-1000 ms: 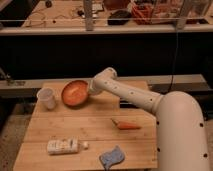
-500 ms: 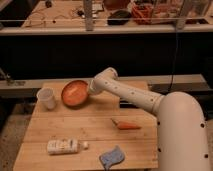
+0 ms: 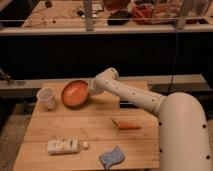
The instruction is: Pick up the ceramic bowl
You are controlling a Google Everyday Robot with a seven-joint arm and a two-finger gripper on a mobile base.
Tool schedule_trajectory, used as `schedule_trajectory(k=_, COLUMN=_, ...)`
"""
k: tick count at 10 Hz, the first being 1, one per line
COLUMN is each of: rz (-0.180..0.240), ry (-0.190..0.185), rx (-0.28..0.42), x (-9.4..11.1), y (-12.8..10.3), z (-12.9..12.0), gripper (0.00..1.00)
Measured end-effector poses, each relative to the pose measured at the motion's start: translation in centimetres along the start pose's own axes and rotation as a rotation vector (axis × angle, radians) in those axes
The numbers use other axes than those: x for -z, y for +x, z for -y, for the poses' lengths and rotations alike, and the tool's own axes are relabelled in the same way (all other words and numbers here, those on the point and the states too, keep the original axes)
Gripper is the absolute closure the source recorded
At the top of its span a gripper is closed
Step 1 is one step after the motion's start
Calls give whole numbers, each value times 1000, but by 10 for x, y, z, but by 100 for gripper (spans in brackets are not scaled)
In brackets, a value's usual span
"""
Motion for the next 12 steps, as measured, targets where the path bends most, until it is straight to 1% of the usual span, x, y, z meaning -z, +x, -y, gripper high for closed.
schedule_trajectory(k=4, rz=5, ry=9, rx=10, x=5, y=0, z=-3, gripper=100)
schedule_trajectory(k=8, rz=7, ry=22, rx=30, x=6, y=0, z=0, gripper=100)
schedule_trajectory(k=12, rz=-2, ry=26, rx=61, x=4, y=12, z=-2, gripper=100)
